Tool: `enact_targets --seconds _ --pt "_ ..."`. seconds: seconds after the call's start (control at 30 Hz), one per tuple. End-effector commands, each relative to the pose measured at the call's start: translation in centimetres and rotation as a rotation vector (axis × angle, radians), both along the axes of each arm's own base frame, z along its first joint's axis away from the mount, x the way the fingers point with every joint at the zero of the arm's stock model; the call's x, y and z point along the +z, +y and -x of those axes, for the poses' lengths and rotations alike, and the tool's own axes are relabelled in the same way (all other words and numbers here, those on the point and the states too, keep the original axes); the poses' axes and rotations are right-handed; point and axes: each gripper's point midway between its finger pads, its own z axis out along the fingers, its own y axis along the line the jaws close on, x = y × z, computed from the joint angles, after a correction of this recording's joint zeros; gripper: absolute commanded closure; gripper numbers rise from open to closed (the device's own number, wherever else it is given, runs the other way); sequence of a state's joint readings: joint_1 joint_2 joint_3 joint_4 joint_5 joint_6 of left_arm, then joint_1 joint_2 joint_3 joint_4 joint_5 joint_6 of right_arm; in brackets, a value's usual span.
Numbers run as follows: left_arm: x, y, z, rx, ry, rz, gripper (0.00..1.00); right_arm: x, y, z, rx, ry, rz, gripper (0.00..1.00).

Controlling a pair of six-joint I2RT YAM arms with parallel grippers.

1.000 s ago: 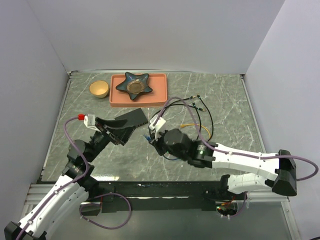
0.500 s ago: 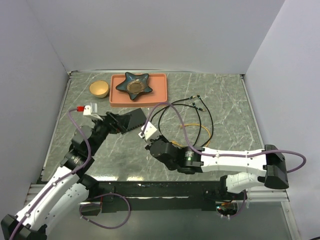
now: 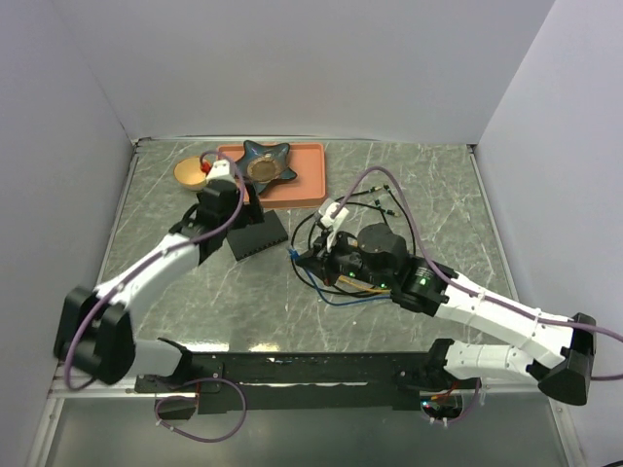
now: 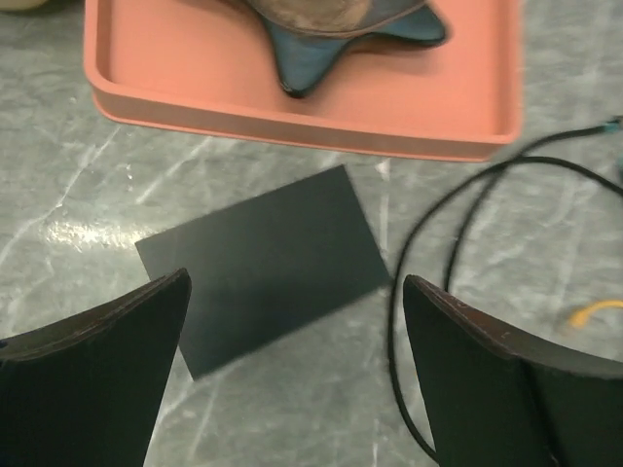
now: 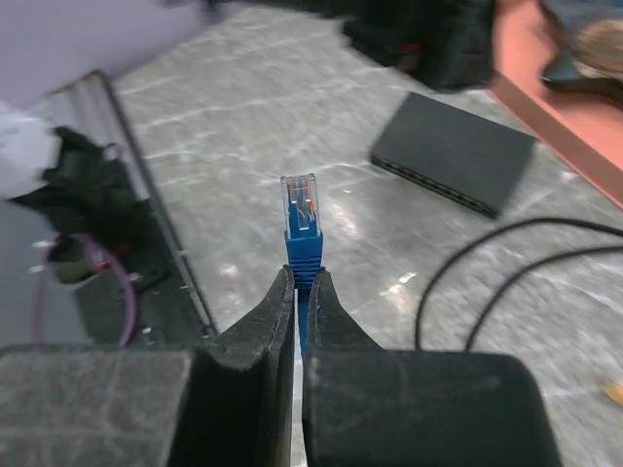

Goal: Insert the plug into the switch port

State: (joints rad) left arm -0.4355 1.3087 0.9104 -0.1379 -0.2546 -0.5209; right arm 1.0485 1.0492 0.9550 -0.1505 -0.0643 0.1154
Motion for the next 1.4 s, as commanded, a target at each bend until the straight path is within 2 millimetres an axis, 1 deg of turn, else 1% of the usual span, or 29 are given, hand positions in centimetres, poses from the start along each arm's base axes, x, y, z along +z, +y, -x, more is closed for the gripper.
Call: enact_targets --seconds 0.0,0.03,0.07,0.1,0.13,0.17,0.2,0.23,0.27,0.33,0.4,0.5,0.57,0.6,0.67,0.73,0.8,0.83,0.9,0.93,1.0,1.03,1.1,1.13,1.17,1.2,1.27,1.3,1.37 --pt "0.0 0.4 -3.7 -0.041 0.063 -0.048 0.04 0.7 0.6 1.4 0.186 0.079 -0.1 1.0" --pt "-2.1 0.4 -4.5 -0.044 0.113 -0.065 0.04 0.0 0.6 1.3 0.194 0.11 -0.1 1.0" --pt "-1.6 0.0 -5.5 -0.055 0.108 -0.063 0.04 -0.2 0.3 0.9 0.197 0.12 -0.107 1.0" --pt "-2.1 -0.2 -6.0 -0.065 0.119 -0.07 0.04 -0.4 0.2 0.7 0.191 0.126 -0.102 1.0" --pt "-3.9 -0.6 -6.5 -0.077 0.157 -0.08 0.04 -0.8 0.0 0.5 0.181 0.132 -0.097 1.0" --pt "-3.6 -1.0 -7.3 -0.086 0.148 -0.074 0.04 -0.8 -0.2 0.4 0.177 0.131 -0.097 1.0" --pt "-3.9 -1.5 -7.8 -0.103 0.155 -0.068 0.04 -1.0 -0.4 0.0 0.164 0.134 -0.094 1.0" --pt "-5.7 -1.9 -8.2 -0.112 0.193 -0.073 0.04 -1.2 -0.6 0.0 0.159 0.139 -0.092 1.0" --pt "-5.5 -2.2 -8.9 -0.117 0.186 -0.067 0.03 -1.4 -0.8 0.0 0.156 0.139 -0.089 1.0" --pt "-7.0 -2.7 -9.4 -0.125 0.216 -0.07 0.02 -1.8 -1.1 -0.2 0.144 0.144 -0.089 1.0" --pt "-7.5 -3.3 -9.5 -0.152 0.22 -0.061 0.03 -2.0 -1.4 -0.4 0.138 0.147 -0.089 1.0" --pt "-9.5 -3.6 -9.6 -0.155 0.251 -0.069 0.03 -2.9 -1.6 -0.7 0.127 0.16 -0.078 1.0" --pt "-10.2 -3.8 -9.8 -0.153 0.256 -0.078 0.03 -3.1 -1.5 -0.9 0.125 0.164 -0.074 1.0" --pt "-11.2 -3.8 -9.7 -0.153 0.278 -0.085 0.04 -3.3 -1.5 -1.0 0.123 0.168 -0.069 1.0" --pt "-12.1 -4.1 -9.5 -0.154 0.29 -0.091 0.04 -3.6 -1.4 -1.1 0.12 0.172 -0.059 1.0" --pt "-13.3 -4.1 -8.8 -0.157 0.318 -0.095 0.04 -4.1 -1.4 -1.4 0.11 0.179 -0.041 1.0" --pt "-13.3 -4.4 -8.4 -0.162 0.315 -0.082 0.03 -4.8 -1.4 -1.5 0.106 0.19 -0.019 1.0" --pt "-13.9 -4.3 -7.6 -0.166 0.333 -0.079 0.03 -5.1 -1.4 -1.6 0.099 0.194 -0.009 1.0" --pt "-13.4 -4.6 -7.0 -0.174 0.324 -0.045 0.02 -6.0 -1.5 -1.7 0.095 0.208 0.014 1.0" --pt "-13.9 -4.4 -6.3 -0.169 0.342 -0.042 0.01 -6.1 -1.5 -1.8 0.094 0.211 0.019 1.0" --pt "-13.7 -4.4 -5.6 -0.156 0.355 -0.012 0.01 -6.9 -1.3 -1.8 0.098 0.225 0.035 1.0" --pt "-14.4 -4.2 -4.8 -0.148 0.377 -0.009 0.01 -7.1 -1.3 -1.7 0.101 0.232 0.042 1.0" --pt "-14.5 -3.7 -4.0 -0.089 0.389 0.0 0.01 -7.9 -0.9 -1.7 0.108 0.244 0.068 1.0" --pt "-15.3 -3.4 -2.9 -0.066 0.42 0.009 0.01 -8.5 -0.9 -1.7 0.105 0.258 0.09 1.0" --pt "-14.9 -3.2 -2.4 -0.052 0.415 0.023 0.01 -9.0 -0.6 -1.8 0.105 0.262 0.108 1.0" --pt "-15.8 -3.0 -1.3 -0.04 0.438 0.031 0.01 -9.4 -0.5 -1.6 0.109 0.268 0.123 1.0" --pt "-15.2 -3.8 -0.4 -0.057 0.425 0.059 0.01 -9.9 0.1 -1.3 0.12 0.27 0.14 1.0" --pt "-15.8 -3.7 0.6 -0.056 0.44 0.053 0.02 -10.1 0.3 -1.2 0.123 0.272 0.147 1.0" --pt "-15.3 -4.5 1.5 -0.075 0.434 0.057 0.02 -10.5 0.7 -1.4 0.119 0.263 0.168 1.0"
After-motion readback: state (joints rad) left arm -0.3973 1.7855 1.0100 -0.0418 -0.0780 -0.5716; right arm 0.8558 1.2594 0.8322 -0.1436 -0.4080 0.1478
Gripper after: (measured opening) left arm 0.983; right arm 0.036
